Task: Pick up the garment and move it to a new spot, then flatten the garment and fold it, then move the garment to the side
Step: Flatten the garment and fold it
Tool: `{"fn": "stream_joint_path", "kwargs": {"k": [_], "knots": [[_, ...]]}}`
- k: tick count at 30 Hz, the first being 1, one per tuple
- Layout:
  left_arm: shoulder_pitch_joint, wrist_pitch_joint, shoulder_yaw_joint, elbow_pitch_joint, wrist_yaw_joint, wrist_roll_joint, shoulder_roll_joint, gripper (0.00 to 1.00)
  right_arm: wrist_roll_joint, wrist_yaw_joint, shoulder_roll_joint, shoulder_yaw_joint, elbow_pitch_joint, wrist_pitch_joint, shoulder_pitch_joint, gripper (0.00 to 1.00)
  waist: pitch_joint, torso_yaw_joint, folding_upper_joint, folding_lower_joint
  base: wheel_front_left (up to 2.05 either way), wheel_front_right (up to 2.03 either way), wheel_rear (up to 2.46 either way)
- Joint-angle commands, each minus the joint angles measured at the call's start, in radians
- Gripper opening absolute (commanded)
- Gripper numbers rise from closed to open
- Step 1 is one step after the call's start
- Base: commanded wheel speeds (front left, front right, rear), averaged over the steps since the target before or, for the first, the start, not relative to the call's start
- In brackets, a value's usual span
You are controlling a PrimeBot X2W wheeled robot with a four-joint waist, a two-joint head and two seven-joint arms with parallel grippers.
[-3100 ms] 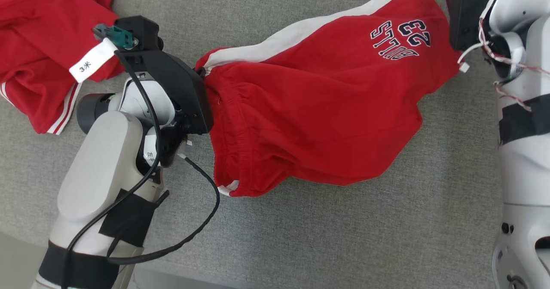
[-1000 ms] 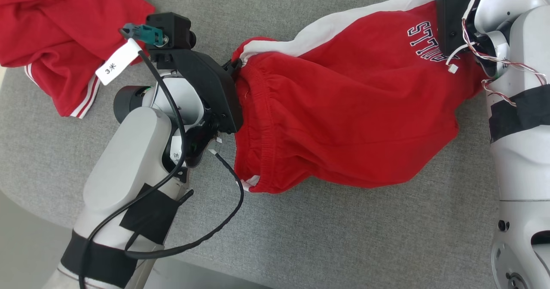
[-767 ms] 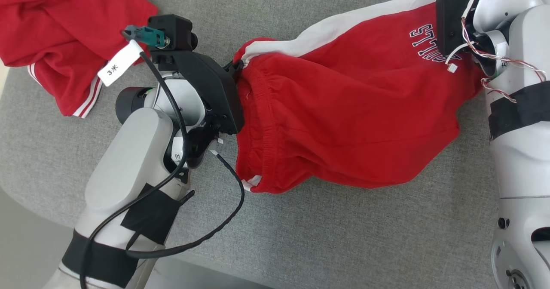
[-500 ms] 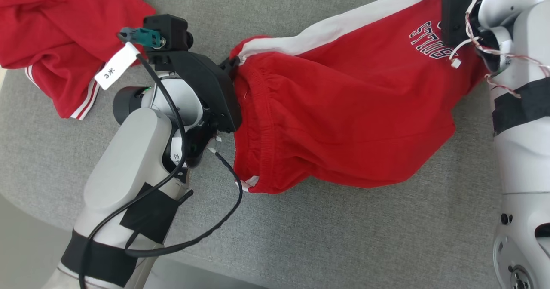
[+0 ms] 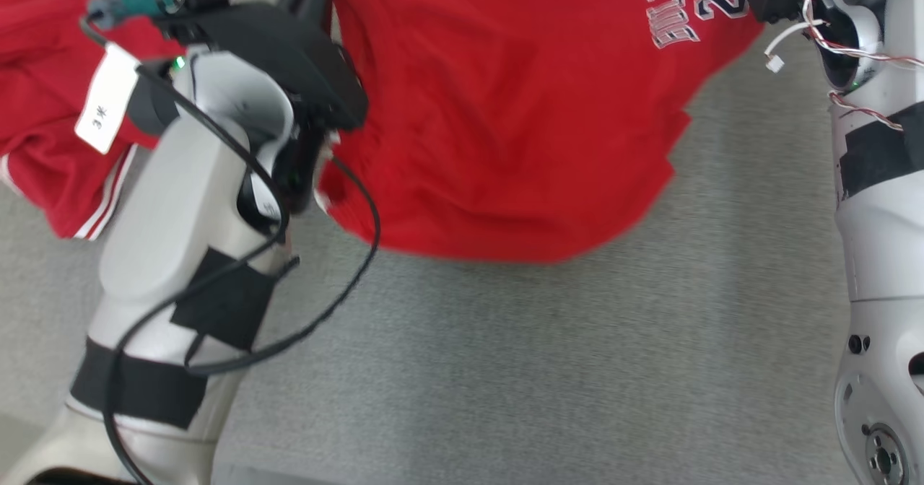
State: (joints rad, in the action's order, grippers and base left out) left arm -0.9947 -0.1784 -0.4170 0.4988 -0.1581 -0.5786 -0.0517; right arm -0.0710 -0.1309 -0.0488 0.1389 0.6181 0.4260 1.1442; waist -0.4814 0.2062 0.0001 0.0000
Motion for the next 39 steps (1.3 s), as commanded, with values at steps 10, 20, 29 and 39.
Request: {"fn": "stream_joint_path", "kwargs": {"k": [10, 20, 29, 39], "knots": [[-0.146, 0.115, 0.037, 0.028, 0.013, -0.023, -0.004, 0.00, 0.070, 0.000, -0.003, -0.075, 0.105, -0.206, 0.119, 0.00, 0.099, -0.135, -0.0001, 0.0000, 0.00, 0.00, 0.00], [-0.275, 0.197, 0.044, 0.071, 0.006, 0.013, -0.015, 0.00, 0.054, 0.000, -0.003, -0.104, 0.209, -0.353, 0.244, 0.00, 0.069, -0.186, -0.0001, 0.0000, 0.00, 0.00, 0.00], [-0.374, 0.309, 0.067, 0.111, 0.011, 0.030, -0.027, 0.00, 0.041, 0.000, -0.004, -0.096, 0.291, -0.542, 0.362, 0.00, 0.031, -0.221, -0.0001, 0.0000, 0.00, 0.00, 0.00], [-0.421, 0.431, 0.097, 0.091, 0.024, 0.042, -0.024, 0.00, -0.036, 0.000, -0.003, -0.044, 0.304, -0.684, 0.481, 0.00, -0.009, -0.243, -0.0001, 0.0000, 0.00, 0.00, 0.00]]}}
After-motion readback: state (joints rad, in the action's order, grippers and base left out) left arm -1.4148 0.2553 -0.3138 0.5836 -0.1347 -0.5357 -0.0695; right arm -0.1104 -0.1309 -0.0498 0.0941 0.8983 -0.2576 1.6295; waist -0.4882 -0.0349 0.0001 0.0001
